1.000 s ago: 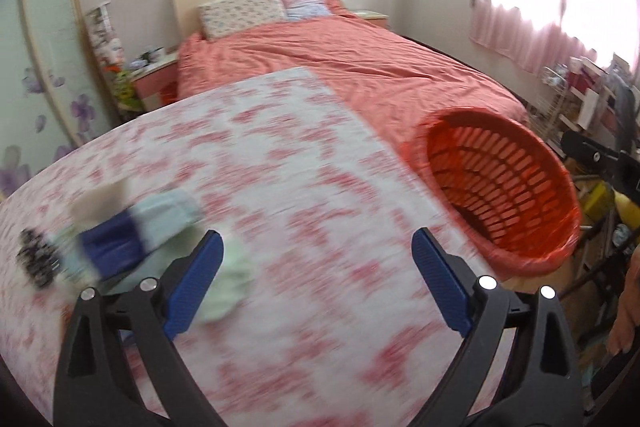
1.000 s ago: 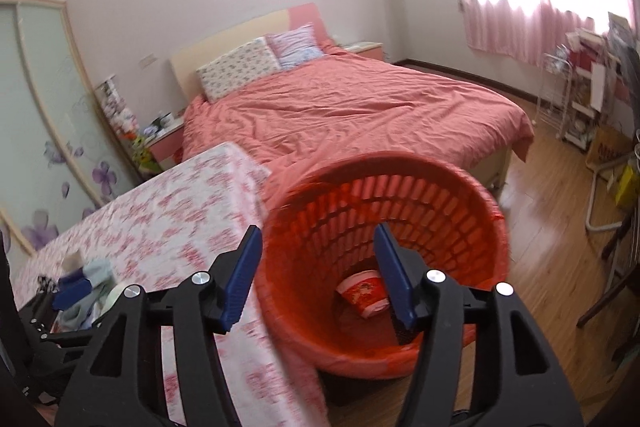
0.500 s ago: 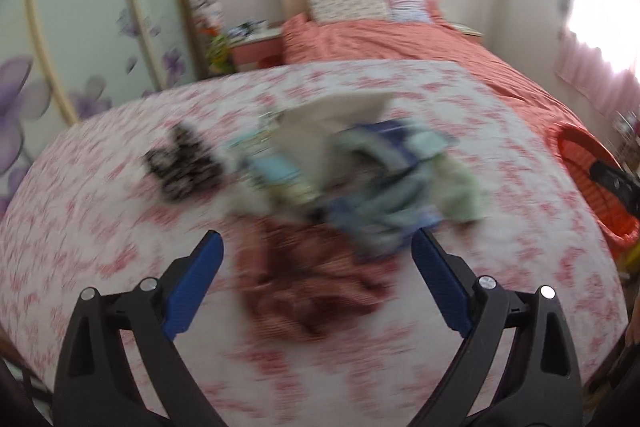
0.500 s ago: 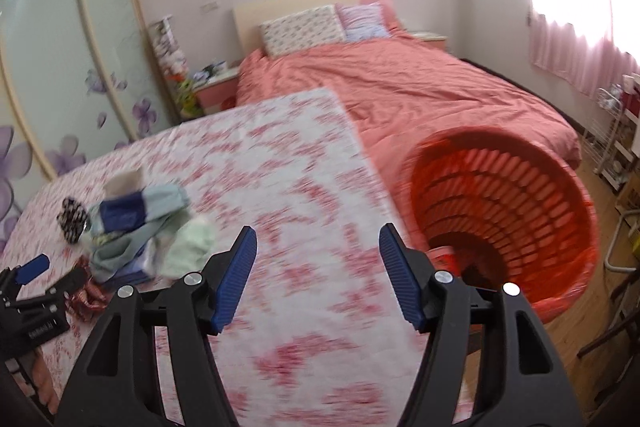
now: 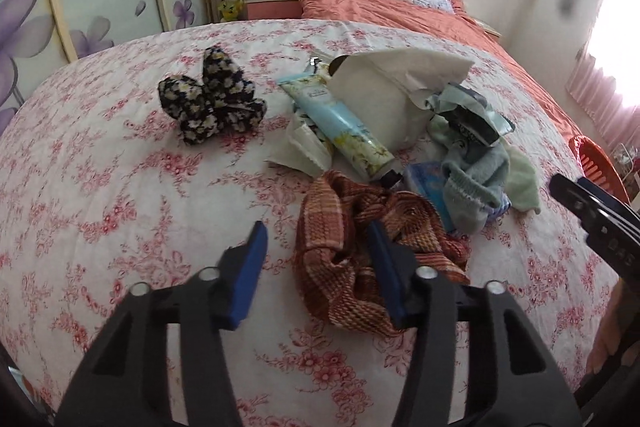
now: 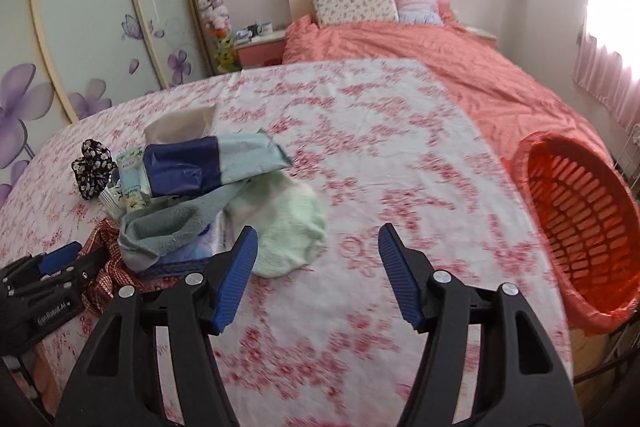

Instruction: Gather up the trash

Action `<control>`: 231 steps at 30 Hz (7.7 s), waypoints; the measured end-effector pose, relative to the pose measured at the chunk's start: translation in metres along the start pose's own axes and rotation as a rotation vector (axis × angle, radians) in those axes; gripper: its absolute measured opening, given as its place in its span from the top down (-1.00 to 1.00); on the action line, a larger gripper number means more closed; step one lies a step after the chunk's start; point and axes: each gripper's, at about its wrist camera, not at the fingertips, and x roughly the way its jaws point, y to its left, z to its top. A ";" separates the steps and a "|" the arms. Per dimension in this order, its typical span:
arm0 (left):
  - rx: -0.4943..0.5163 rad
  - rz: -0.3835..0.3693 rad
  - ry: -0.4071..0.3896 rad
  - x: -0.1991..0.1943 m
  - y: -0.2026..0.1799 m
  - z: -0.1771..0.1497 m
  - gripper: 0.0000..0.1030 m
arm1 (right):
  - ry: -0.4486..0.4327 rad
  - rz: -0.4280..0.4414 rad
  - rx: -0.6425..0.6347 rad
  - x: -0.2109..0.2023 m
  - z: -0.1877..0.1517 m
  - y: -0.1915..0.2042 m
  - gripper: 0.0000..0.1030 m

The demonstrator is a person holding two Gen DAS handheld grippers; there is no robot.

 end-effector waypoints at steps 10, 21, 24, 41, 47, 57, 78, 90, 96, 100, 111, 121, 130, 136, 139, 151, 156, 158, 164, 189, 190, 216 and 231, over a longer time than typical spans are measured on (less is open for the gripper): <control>-0.020 0.037 0.009 0.001 0.022 0.002 0.61 | 0.085 -0.015 -0.013 0.031 0.004 0.012 0.74; -0.096 0.035 0.021 0.003 0.049 0.006 0.46 | 0.026 -0.144 0.119 0.002 -0.002 -0.044 0.83; -0.098 0.035 0.024 0.005 0.047 0.005 0.32 | 0.055 -0.089 0.130 0.003 -0.006 -0.054 0.82; -0.100 0.040 0.026 0.015 0.040 0.010 0.02 | 0.094 -0.068 0.054 0.037 0.012 -0.036 -0.31; -0.085 0.023 0.018 0.014 0.036 0.007 0.04 | 0.094 -0.090 0.015 0.036 0.010 -0.030 0.56; -0.067 -0.013 -0.002 0.002 0.028 0.005 0.61 | 0.054 -0.070 0.049 0.012 0.007 -0.039 0.86; -0.004 -0.084 -0.170 -0.092 -0.026 0.025 0.61 | -0.163 -0.048 0.157 -0.092 0.013 -0.085 0.86; 0.105 -0.194 -0.203 -0.107 -0.122 0.038 0.60 | -0.270 -0.080 0.226 -0.139 0.005 -0.129 0.86; 0.176 -0.263 -0.205 -0.103 -0.183 0.042 0.60 | -0.315 -0.105 0.269 -0.156 0.004 -0.161 0.86; 0.219 -0.317 -0.200 -0.098 -0.224 0.044 0.60 | -0.331 -0.124 0.294 -0.159 0.002 -0.183 0.86; 0.336 -0.433 -0.166 -0.066 -0.326 0.046 0.59 | -0.345 -0.157 0.386 -0.142 0.003 -0.239 0.86; 0.399 -0.432 -0.138 -0.021 -0.390 0.059 0.05 | -0.320 -0.160 0.427 -0.114 0.012 -0.272 0.68; 0.397 -0.328 -0.150 -0.006 -0.365 0.054 -0.19 | -0.272 -0.213 0.424 -0.104 0.000 -0.268 0.01; 0.364 -0.268 -0.150 -0.011 -0.315 0.049 -0.34 | -0.247 -0.230 0.358 -0.106 0.001 -0.242 -0.09; 0.334 -0.237 -0.153 -0.017 -0.282 0.047 -0.36 | -0.237 -0.220 0.329 -0.103 0.004 -0.232 -0.11; 0.127 0.009 -0.181 -0.030 -0.103 0.056 -0.45 | -0.151 -0.130 0.185 -0.075 0.007 -0.145 -0.11; -0.006 0.147 -0.153 -0.015 -0.021 0.065 -0.55 | -0.108 -0.100 0.104 -0.057 0.005 -0.103 -0.11; -0.040 0.194 -0.139 -0.006 0.002 0.070 -0.58 | -0.095 -0.089 0.080 -0.052 0.005 -0.092 -0.11; -0.132 0.245 -0.077 0.027 0.056 0.079 -0.60 | -0.045 -0.034 0.047 -0.030 0.005 -0.055 -0.11; -0.061 0.095 -0.005 0.029 0.074 0.038 0.50 | 0.068 0.136 -0.115 0.020 0.000 0.074 0.49; -0.060 0.089 -0.004 0.026 0.073 0.035 0.50 | 0.064 0.131 -0.115 0.020 -0.002 0.073 0.68; -0.038 0.041 0.006 0.016 0.042 0.016 -0.13 | 0.052 0.007 0.030 0.017 0.006 -0.022 -0.43; -0.063 0.110 0.009 0.029 0.042 0.025 0.00 | 0.079 -0.113 0.000 0.025 0.001 -0.022 0.18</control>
